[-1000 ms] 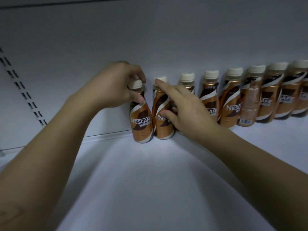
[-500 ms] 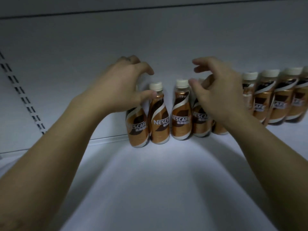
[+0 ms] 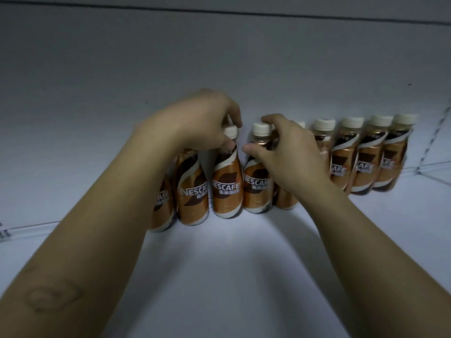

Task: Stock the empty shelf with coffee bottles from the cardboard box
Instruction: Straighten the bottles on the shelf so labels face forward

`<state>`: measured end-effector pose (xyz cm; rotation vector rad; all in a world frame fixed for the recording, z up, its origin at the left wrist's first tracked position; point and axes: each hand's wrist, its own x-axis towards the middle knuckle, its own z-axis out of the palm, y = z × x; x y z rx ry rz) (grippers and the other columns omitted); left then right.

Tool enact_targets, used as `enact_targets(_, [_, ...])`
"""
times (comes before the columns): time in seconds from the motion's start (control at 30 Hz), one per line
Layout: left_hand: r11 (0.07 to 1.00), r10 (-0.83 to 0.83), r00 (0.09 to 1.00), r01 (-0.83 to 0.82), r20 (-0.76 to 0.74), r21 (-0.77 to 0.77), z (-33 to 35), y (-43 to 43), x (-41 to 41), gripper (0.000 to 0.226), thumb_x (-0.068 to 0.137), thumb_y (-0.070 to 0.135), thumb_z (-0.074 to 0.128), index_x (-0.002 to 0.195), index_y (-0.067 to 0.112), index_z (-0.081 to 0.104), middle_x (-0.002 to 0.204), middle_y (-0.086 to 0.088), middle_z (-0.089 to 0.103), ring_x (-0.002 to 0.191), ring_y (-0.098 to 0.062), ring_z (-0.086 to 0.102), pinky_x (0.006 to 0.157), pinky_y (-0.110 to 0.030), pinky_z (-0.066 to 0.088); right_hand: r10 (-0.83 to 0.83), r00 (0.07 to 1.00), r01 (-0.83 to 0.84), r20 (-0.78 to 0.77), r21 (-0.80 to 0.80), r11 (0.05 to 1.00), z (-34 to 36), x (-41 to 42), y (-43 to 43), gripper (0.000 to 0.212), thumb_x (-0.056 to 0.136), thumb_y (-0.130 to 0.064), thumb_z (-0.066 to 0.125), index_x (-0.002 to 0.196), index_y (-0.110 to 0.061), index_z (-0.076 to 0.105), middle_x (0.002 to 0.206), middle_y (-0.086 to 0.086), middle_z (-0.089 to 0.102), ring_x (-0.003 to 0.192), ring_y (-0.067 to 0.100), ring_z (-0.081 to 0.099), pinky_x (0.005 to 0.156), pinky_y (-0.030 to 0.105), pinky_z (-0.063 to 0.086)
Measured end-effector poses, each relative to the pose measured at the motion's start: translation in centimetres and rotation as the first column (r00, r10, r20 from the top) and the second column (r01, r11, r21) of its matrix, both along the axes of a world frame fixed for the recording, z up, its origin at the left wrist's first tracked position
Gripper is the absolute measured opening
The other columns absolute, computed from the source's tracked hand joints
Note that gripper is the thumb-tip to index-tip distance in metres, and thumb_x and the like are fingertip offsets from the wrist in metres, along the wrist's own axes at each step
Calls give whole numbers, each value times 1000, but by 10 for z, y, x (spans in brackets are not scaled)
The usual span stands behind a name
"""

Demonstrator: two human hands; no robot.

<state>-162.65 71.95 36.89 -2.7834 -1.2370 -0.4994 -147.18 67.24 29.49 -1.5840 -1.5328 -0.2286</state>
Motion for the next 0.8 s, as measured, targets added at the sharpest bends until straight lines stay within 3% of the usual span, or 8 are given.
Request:
enact_targets(0.17, [1000,4,995,-4,95,5,-2,2,-10,38,72,36,77,107,27,66,98,5,67,83,-11,61,66,-25,46,-24,999,25,-32,23,999,1,-2,0,50,83,-37,70,129,-21,56,114,6,68,102,24,62,84,38,52])
enact_targets(0.27, [999,22,995,-26,99,37,-2,2,-11,38,71,38,77,106,26,68,97,3,68,81,-12,61,66,-26,46,-85,994,84,65,24,996,1,-2,0,50,85,-40,67,131,-24,53,114,5,69,103,26,63,81,39,51])
enact_targets(0.37, [998,41,993,-47,111,51,-2,0,-9,39,70,39,77,105,25,69,97,2,69,80,-12,62,65,-26,47,-33,998,32,45,32,999,1,0,2,49,86,-34,68,131,-23,54,115,5,68,101,24,64,86,42,53])
enact_targets(0.5, [995,68,985,-79,156,66,-6,1,-4,36,70,40,76,101,23,70,95,2,69,79,-13,61,63,-27,46,73,996,-70,-44,59,996,-2,1,5,46,87,-26,69,131,-23,55,111,1,68,89,9,59,78,24,48])
enact_targets(0.67, [992,103,988,-110,115,60,-5,1,0,37,71,38,76,103,21,67,101,-2,67,87,-20,61,74,-34,51,110,994,-108,-29,54,993,-3,5,7,44,86,-26,69,128,-23,56,109,-2,68,84,3,55,66,4,33])
enact_targets(0.8, [993,101,990,-106,99,46,-3,-2,-2,37,71,35,78,104,21,68,100,-3,68,86,-20,61,74,-35,51,158,986,-156,-45,48,987,-4,8,4,43,87,-25,69,128,-23,55,108,-4,68,85,1,56,67,2,35])
